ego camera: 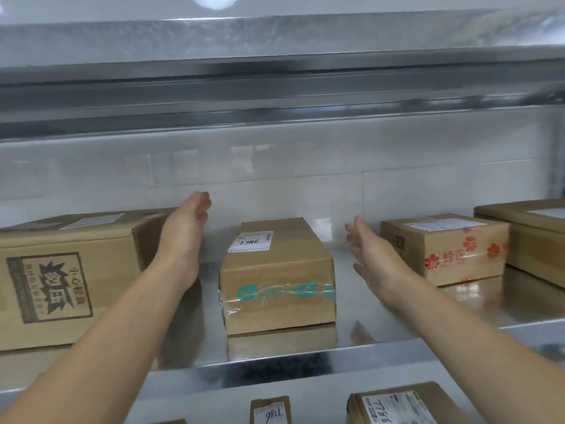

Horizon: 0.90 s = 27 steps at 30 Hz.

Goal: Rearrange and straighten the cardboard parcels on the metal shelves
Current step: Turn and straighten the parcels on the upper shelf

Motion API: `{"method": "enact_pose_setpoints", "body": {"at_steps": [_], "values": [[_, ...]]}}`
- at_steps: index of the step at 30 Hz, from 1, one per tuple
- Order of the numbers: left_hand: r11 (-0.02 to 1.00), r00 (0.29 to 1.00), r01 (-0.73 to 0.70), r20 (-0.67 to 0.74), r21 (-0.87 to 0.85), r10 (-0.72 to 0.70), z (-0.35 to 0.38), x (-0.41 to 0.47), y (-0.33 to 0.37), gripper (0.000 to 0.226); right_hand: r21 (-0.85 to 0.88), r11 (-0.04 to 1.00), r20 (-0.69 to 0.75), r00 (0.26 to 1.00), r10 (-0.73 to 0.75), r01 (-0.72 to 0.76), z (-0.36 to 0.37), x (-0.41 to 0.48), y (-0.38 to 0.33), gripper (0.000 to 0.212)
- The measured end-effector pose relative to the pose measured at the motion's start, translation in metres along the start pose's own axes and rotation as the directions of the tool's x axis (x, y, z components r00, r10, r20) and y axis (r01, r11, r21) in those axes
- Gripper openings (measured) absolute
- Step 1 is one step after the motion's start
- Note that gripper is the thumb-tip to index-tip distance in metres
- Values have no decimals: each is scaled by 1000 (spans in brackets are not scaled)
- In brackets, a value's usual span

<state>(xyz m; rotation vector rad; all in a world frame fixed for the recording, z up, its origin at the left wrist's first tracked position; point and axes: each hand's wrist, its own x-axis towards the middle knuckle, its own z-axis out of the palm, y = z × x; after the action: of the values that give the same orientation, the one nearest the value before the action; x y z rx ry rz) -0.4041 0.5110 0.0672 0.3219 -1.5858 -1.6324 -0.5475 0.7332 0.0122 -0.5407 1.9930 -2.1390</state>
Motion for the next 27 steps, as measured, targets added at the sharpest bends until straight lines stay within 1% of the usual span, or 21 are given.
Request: {"method": "enact_pose_setpoints", "body": {"at_steps": [3, 5, 9, 11, 13, 17, 21, 23, 24, 27], "values": [[995, 994, -92, 69, 32, 90, 34, -3, 24, 43, -70, 993, -71, 993, -98, 93, -29, 11, -23, 69], [992, 986, -110, 131, 58, 102, 65, -7, 29, 42, -141, 979, -131, 977, -166, 147, -55, 19, -36, 76], [994, 967, -67, 251, 92, 42, 138, -17, 18, 47, -233, 955, -171, 959, -226, 184, -116, 30, -58, 60], [994, 952, -42, 305, 103, 8, 177, -22, 6, 49, -266, 952, -188, 961, -204, 150, -149, 35, -65, 59], [993, 944, 0, 327, 120, -40, 207, -26, -8, 52, -294, 947, -215, 956, -200, 132, -176, 39, -70, 59], [980, 933, 126, 316, 153, -170, 267, -34, -34, 57, -319, 943, -270, 945, -187, 95, -236, 50, -71, 60], [964, 940, 204, 241, 168, -241, 303, -40, -61, 58, -246, 969, -266, 960, -92, 25, -275, 66, -54, 61], [960, 946, 226, 199, 166, -257, 313, -43, -72, 57, -200, 980, -255, 966, -40, -12, -280, 74, -43, 61], [958, 947, 240, 177, 155, -267, 320, -46, -77, 53, -184, 982, -251, 968, -12, -35, -282, 77, -38, 59], [935, 927, 314, 156, 167, -340, 336, -59, -86, 29, -117, 986, -244, 966, 86, -117, -280, 81, -21, 52]]}}
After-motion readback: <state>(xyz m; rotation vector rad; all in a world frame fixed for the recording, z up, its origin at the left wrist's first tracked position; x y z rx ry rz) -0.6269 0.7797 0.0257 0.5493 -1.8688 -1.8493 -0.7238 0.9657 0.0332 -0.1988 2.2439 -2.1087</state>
